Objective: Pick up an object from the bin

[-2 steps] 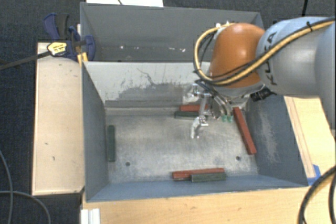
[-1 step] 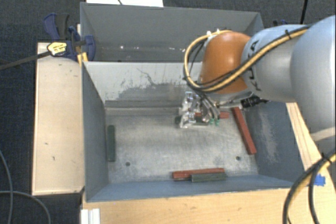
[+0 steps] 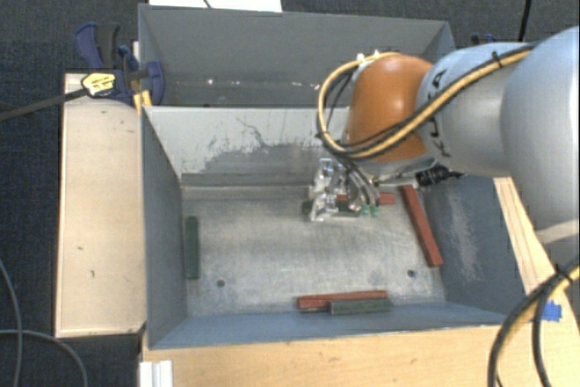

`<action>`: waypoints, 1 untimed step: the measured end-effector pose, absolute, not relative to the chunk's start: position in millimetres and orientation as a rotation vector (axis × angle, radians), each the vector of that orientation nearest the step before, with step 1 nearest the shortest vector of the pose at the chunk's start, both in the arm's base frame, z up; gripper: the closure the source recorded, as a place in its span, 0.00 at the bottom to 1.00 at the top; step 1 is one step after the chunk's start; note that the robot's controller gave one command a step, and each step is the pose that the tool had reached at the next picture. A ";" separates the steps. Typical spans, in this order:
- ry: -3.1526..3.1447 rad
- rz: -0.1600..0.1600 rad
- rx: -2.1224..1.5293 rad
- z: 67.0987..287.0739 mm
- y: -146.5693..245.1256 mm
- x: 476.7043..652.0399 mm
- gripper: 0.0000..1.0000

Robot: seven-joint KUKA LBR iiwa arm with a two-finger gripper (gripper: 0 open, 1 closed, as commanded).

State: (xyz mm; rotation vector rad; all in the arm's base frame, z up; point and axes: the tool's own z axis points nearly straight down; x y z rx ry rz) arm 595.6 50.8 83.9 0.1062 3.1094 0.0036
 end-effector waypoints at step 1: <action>3.134 0.001 0.178 217.2 63.0 573.5 1.00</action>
Offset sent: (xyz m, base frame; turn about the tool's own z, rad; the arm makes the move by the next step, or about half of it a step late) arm 0.0000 0.0000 0.0000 0.0000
